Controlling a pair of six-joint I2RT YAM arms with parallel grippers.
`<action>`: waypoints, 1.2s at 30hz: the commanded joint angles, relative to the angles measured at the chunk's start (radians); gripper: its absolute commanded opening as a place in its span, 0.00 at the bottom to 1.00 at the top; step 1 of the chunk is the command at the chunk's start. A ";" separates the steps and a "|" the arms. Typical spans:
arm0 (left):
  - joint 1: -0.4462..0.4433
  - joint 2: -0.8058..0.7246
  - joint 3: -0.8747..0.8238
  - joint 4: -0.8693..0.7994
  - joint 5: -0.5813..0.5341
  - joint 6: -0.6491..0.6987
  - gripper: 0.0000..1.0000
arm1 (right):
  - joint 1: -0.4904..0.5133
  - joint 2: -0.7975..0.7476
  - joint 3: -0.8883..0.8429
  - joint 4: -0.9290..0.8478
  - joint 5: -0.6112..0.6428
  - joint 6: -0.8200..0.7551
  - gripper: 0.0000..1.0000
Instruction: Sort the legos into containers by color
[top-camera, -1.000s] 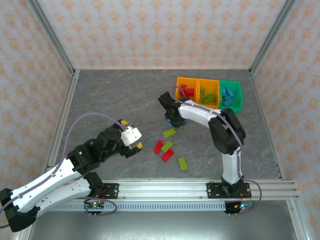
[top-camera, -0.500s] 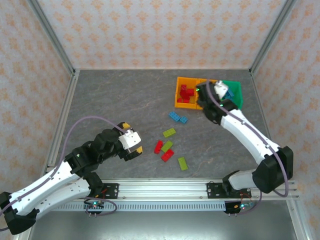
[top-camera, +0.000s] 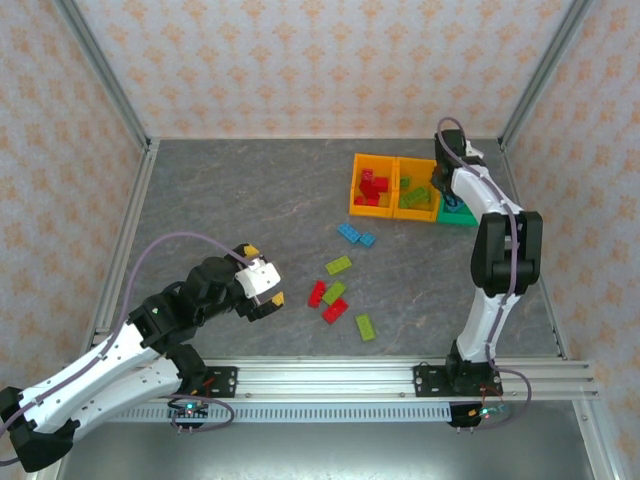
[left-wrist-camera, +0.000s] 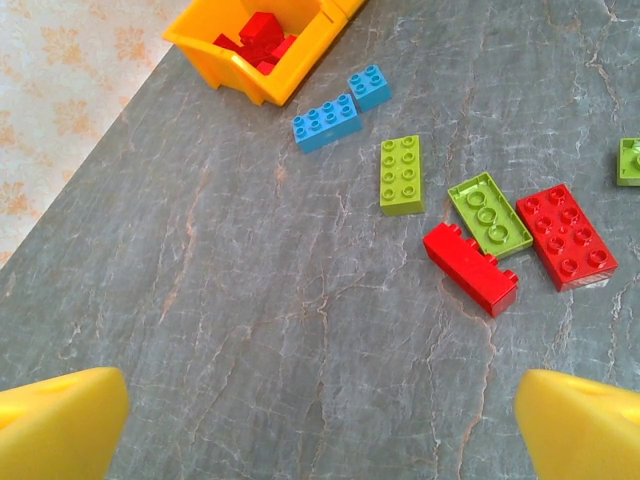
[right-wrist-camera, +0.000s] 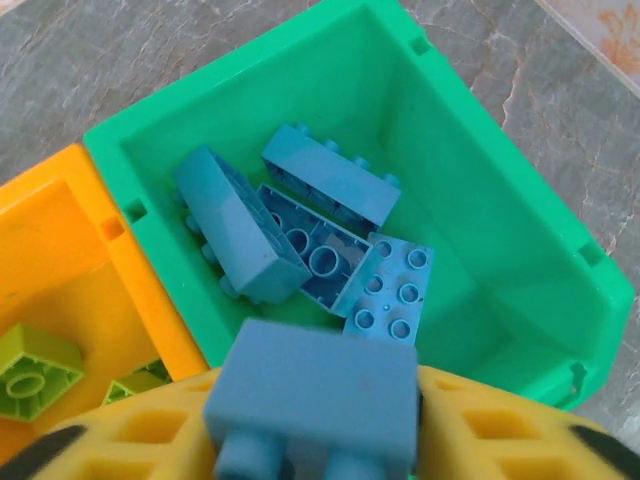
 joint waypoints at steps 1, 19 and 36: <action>0.009 -0.005 -0.010 0.019 -0.006 0.010 1.00 | -0.014 -0.034 0.071 -0.090 0.057 -0.024 0.69; 0.079 0.224 0.301 -0.195 -0.307 -0.775 1.00 | 0.198 -0.775 -0.416 -0.168 -0.677 -0.054 0.84; -0.096 0.785 0.252 0.134 0.017 -1.280 0.74 | 0.463 -0.924 -0.635 -0.302 -0.883 -0.053 0.99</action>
